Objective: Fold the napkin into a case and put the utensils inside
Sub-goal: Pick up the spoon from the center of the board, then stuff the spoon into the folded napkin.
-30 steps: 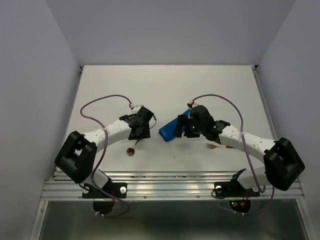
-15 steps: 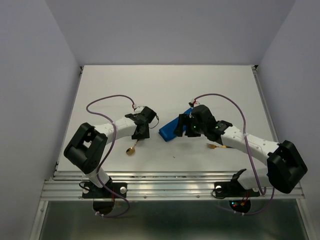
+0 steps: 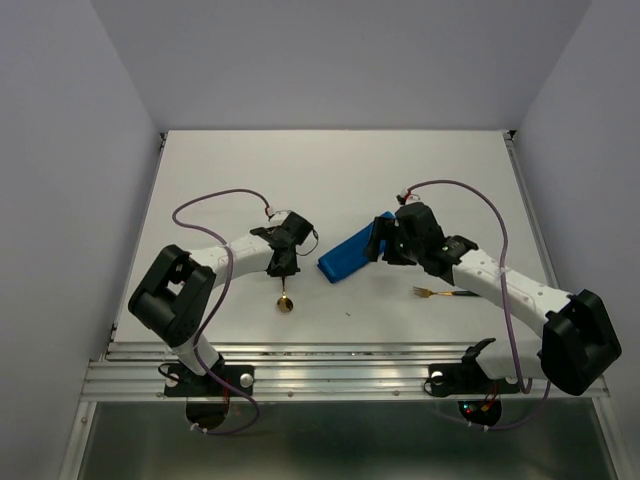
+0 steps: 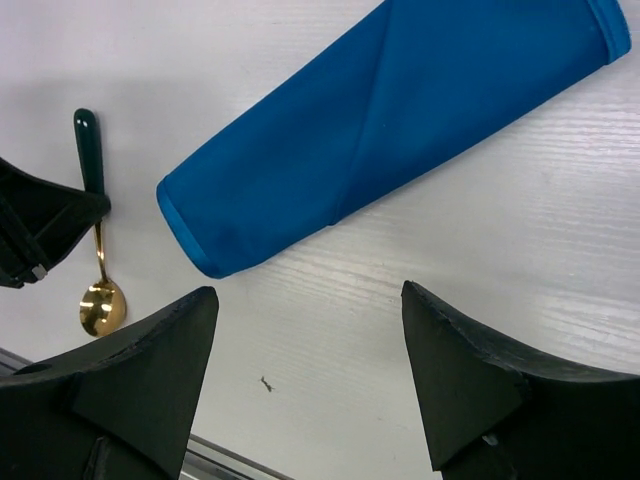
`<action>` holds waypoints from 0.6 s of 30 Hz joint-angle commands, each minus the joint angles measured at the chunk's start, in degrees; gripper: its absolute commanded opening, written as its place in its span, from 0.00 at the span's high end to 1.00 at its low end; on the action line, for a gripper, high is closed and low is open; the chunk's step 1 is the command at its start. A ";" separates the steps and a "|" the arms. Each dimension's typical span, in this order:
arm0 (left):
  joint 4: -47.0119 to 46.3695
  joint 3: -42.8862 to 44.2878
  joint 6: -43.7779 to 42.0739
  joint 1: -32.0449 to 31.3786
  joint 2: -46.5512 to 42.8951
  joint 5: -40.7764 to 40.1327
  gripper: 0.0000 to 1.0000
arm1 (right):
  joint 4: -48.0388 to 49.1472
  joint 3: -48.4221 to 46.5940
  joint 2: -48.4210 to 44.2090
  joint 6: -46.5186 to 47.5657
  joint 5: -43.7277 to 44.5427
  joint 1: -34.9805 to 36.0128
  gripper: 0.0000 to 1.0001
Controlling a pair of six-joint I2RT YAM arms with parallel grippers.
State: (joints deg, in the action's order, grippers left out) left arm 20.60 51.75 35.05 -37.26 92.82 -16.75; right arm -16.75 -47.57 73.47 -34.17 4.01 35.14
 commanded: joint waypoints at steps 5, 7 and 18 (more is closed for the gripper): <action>0.23 1.77 -2.70 0.25 -3.07 -1.18 1.00 | -1.35 -3.67 0.35 3.67 -0.67 -6.91 0.21; -0.30 2.57 -4.62 -0.01 -4.21 -0.30 1.00 | -1.27 -3.93 1.06 4.55 -2.16 -10.95 0.21; -1.44 14.60 -21.83 -3.87 -7.12 3.82 1.00 | 1.98 -12.18 14.49 3.24 -11.73 -26.87 0.20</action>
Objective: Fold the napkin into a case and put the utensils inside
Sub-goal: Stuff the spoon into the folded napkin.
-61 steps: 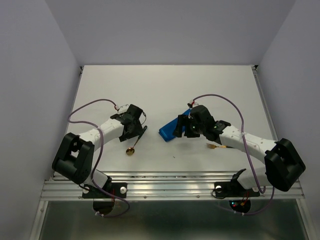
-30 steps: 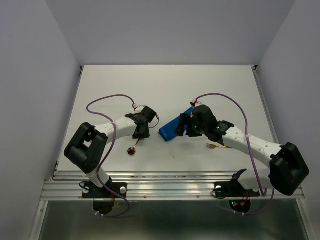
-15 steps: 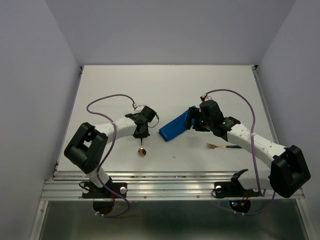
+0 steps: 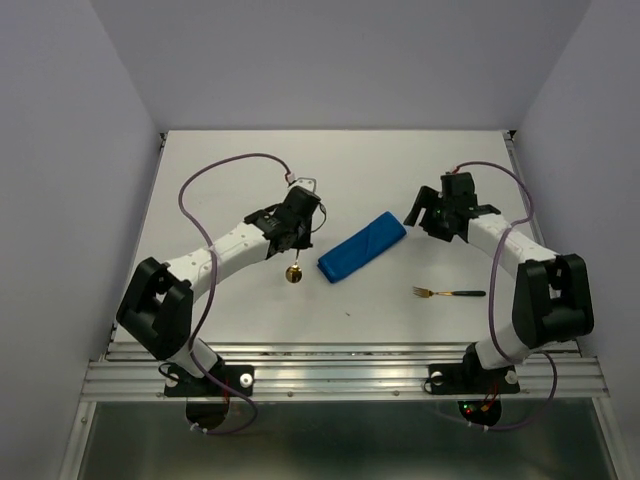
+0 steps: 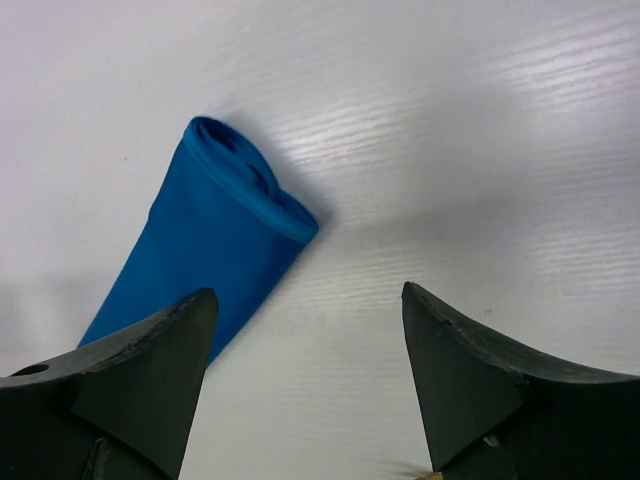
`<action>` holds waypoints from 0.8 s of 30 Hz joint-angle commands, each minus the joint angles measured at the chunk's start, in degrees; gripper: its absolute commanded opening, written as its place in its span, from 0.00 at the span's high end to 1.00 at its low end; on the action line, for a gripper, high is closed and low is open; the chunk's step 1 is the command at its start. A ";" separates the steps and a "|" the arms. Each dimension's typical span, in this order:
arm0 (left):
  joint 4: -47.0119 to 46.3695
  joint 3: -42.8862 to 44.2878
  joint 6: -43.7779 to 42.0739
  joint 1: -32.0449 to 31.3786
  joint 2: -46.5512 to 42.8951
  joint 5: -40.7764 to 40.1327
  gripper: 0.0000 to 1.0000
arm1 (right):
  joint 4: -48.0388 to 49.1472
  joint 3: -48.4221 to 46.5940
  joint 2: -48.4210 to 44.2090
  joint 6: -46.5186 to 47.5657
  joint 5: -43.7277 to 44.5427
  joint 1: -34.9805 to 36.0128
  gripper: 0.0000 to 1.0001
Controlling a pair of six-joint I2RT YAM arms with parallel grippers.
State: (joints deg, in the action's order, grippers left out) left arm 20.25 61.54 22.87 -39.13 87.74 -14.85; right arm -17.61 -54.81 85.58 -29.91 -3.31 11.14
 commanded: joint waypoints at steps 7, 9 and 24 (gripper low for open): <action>1.54 10.79 -21.97 -6.30 2.33 6.59 1.00 | 3.98 -10.31 10.65 -2.69 -7.06 -5.24 0.20; 3.38 13.25 -24.09 -7.09 4.44 6.68 1.00 | 4.68 -10.58 11.97 -3.22 -7.94 -5.25 0.20; 4.71 23.10 -39.13 -9.64 17.98 10.35 1.00 | 4.95 -14.89 17.78 -4.98 -9.96 -5.77 0.20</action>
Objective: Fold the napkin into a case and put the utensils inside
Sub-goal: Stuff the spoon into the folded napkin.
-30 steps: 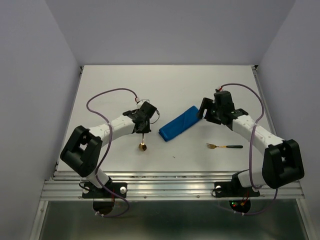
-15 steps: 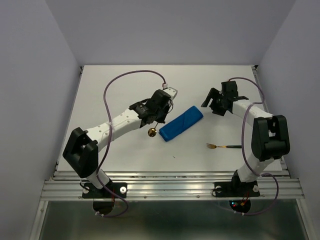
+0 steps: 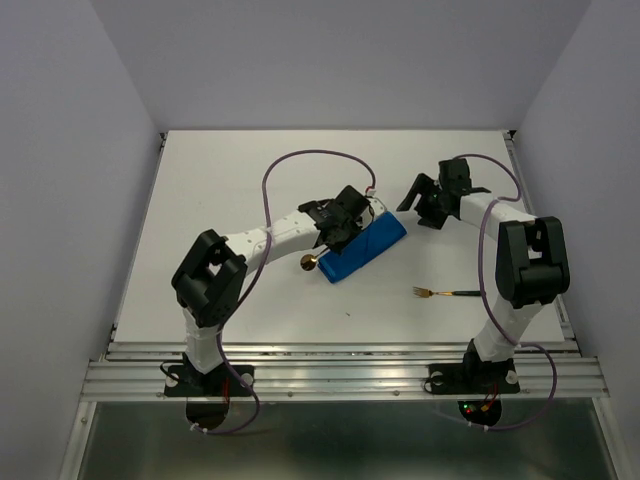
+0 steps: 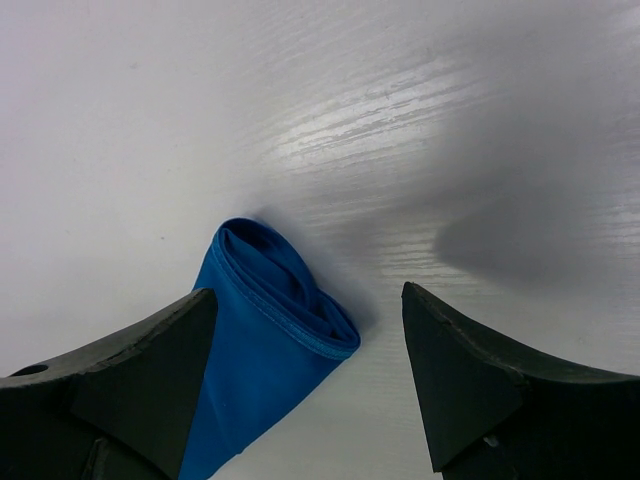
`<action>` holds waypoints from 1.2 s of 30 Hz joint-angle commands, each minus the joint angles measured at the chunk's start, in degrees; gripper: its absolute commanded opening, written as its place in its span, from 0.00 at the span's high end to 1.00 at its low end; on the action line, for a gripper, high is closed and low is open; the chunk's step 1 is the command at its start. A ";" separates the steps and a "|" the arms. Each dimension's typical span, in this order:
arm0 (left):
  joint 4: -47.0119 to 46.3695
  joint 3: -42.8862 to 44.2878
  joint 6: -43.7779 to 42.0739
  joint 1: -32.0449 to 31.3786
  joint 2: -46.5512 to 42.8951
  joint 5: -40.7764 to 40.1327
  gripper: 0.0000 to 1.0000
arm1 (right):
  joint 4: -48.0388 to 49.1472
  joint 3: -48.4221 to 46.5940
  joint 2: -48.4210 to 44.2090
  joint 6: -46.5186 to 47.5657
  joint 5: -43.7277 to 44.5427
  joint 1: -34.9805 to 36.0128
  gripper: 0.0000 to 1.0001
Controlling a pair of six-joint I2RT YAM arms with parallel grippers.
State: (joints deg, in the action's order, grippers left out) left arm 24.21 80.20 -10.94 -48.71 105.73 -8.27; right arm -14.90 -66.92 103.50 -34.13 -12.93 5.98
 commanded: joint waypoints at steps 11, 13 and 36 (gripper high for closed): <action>8.31 13.31 -7.17 -0.07 8.08 8.62 1.00 | 2.33 -7.09 4.42 -4.36 -2.27 -1.14 0.20; 8.84 13.57 -7.17 -0.07 8.52 10.56 1.00 | 3.11 -7.44 5.39 -5.15 -3.50 -1.14 0.21; 8.66 11.55 -6.73 0.72 8.52 10.91 1.00 | 9.44 -4.89 5.48 -8.67 -9.03 -2.29 0.20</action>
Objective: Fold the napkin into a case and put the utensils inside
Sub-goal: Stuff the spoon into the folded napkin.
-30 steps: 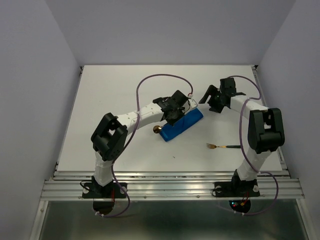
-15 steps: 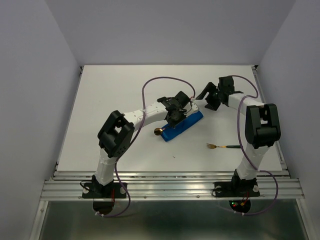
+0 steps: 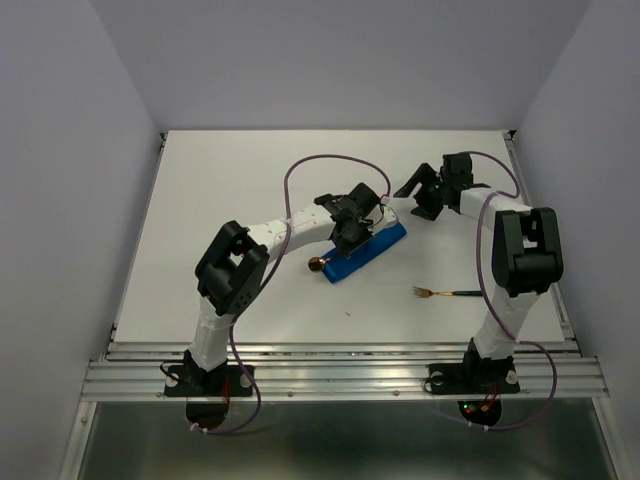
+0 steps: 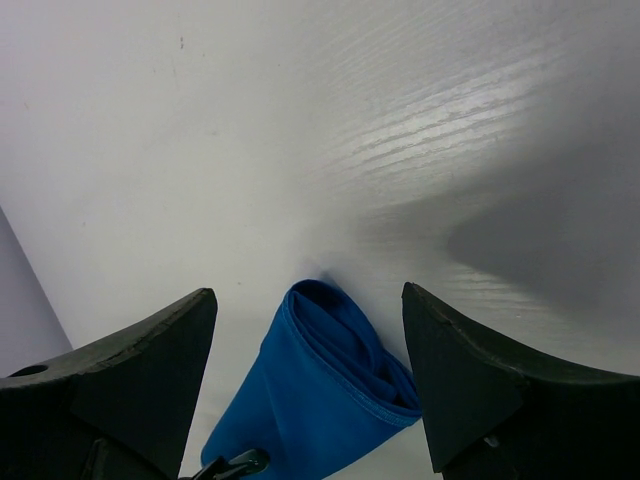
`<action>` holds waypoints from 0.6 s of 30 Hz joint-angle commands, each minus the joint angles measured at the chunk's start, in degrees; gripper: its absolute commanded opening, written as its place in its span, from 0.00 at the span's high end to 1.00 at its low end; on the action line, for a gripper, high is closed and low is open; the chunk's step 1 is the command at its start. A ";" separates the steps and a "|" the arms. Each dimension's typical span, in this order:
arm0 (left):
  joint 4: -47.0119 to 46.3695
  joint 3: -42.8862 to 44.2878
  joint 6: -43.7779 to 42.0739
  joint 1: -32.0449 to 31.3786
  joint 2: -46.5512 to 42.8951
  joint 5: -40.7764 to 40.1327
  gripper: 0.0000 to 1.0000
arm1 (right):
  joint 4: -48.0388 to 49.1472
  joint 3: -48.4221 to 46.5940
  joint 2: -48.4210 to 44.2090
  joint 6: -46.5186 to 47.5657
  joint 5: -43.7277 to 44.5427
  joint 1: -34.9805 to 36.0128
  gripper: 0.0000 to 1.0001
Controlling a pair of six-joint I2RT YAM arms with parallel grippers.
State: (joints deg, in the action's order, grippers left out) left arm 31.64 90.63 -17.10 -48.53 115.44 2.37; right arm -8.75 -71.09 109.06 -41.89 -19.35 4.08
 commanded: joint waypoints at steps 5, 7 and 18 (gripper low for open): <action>2.20 0.69 0.32 0.63 -0.74 -0.44 1.00 | 4.36 0.42 0.19 -1.88 -3.14 -0.38 0.19; 1.24 0.51 1.19 0.55 -0.83 -1.74 1.00 | 5.93 1.65 -0.07 -2.06 -3.84 -0.38 0.19; 5.27 9.38 3.92 0.72 6.20 -1.75 1.00 | 10.69 3.85 0.19 -4.17 -6.57 -0.38 0.18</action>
State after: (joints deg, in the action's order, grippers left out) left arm 34.70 95.68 -14.06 -47.97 121.67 1.02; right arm -2.22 -67.22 109.45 -45.30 -24.05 4.08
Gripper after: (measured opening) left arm 0.233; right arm 0.814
